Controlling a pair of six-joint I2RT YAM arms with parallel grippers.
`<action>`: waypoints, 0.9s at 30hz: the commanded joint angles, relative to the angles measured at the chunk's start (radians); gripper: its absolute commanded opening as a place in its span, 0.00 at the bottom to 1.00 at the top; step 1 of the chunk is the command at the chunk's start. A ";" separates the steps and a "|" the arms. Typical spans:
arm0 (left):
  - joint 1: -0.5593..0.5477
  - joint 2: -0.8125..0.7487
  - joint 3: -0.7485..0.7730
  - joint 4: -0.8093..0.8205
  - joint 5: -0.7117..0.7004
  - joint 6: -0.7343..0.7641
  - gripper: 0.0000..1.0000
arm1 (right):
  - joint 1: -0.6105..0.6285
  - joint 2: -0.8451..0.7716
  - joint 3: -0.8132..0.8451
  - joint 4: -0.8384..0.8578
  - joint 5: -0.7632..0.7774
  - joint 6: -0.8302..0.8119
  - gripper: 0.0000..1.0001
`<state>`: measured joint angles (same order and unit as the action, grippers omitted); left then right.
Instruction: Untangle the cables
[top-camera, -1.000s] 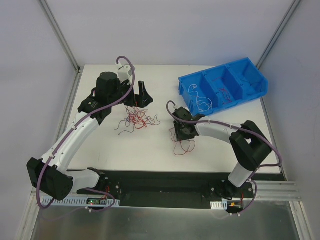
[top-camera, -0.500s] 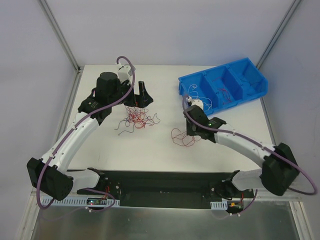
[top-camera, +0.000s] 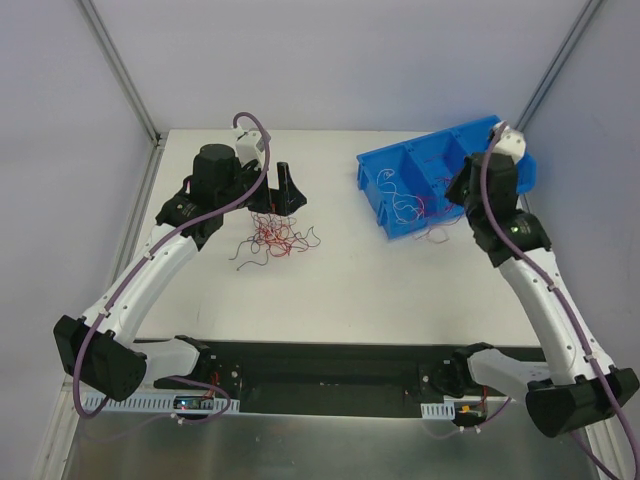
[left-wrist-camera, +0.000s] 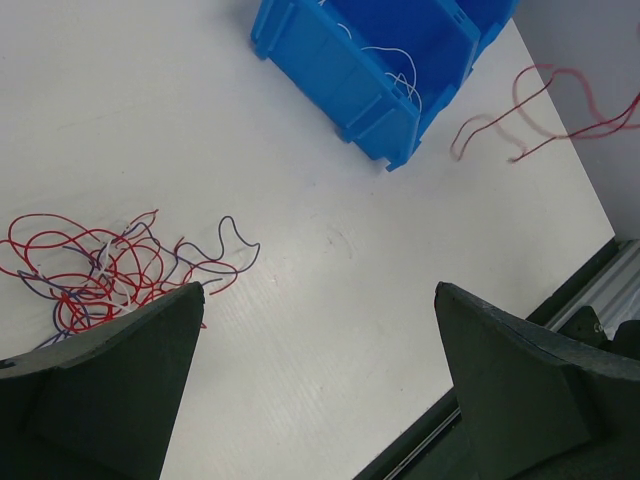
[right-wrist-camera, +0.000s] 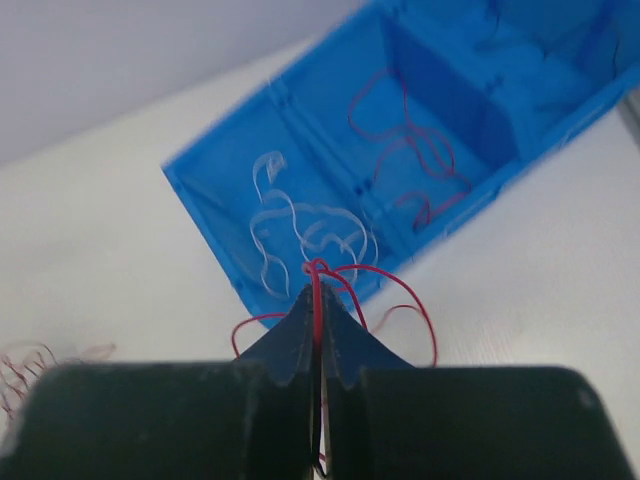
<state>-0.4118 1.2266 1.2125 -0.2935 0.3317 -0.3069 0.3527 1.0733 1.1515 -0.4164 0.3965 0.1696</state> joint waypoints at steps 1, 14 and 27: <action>-0.001 -0.003 -0.001 0.024 0.004 -0.014 0.99 | -0.081 0.077 0.252 0.027 -0.038 -0.091 0.00; -0.002 0.030 0.002 0.027 0.023 -0.008 0.99 | -0.303 0.477 0.536 0.178 -0.133 -0.104 0.00; -0.002 0.059 0.001 0.027 0.020 -0.008 0.99 | -0.348 0.735 0.438 0.286 -0.226 -0.088 0.00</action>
<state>-0.4118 1.2907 1.2125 -0.2920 0.3367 -0.3077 0.0017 1.7607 1.6009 -0.2173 0.2413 0.0879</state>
